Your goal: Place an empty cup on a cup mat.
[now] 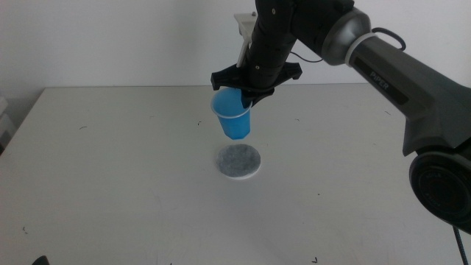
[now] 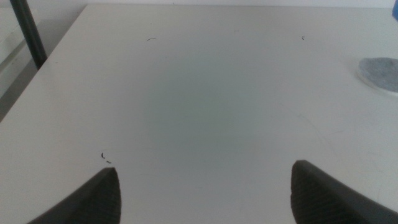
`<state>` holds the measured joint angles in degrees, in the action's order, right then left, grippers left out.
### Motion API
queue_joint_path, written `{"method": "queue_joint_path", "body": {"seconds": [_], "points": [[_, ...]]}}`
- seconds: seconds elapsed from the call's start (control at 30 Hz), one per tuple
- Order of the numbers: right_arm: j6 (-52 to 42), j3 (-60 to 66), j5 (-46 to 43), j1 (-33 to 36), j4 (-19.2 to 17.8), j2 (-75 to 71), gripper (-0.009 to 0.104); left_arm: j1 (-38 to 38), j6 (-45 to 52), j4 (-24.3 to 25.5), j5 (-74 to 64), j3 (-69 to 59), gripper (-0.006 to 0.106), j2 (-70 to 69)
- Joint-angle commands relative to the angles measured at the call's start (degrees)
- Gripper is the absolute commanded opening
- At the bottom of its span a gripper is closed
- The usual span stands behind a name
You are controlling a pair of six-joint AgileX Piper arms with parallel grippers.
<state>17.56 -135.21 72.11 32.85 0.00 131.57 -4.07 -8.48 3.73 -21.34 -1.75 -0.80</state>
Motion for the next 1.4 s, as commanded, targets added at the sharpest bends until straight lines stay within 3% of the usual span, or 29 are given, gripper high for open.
{"method": "queue_joint_path", "body": {"seconds": [0.0, 0.77, 1.2, 1.37], "points": [[0.06, -1.72, 1.98, -0.21, -0.94, -2.54, -0.001, 0.06, -0.62, 0.02, 3.84, 0.34, 0.105, -0.24], [-1.45, -1.72, 1.98, -0.27, -0.49, 3.27, 0.001, 0.06, -0.62, 0.02, 3.84, 0.34, 0.105, -0.24], [-1.39, -1.72, 2.00, -0.31, -0.33, 1.33, 0.050, 0.06, -0.62, 0.02, 3.84, 0.34, 0.105, -0.24], [-2.40, -1.78, 2.06, -1.58, 0.00, -4.22, 0.059, 0.06, -0.62, 0.02, 3.84, 0.34, 0.105, -0.24]]}}
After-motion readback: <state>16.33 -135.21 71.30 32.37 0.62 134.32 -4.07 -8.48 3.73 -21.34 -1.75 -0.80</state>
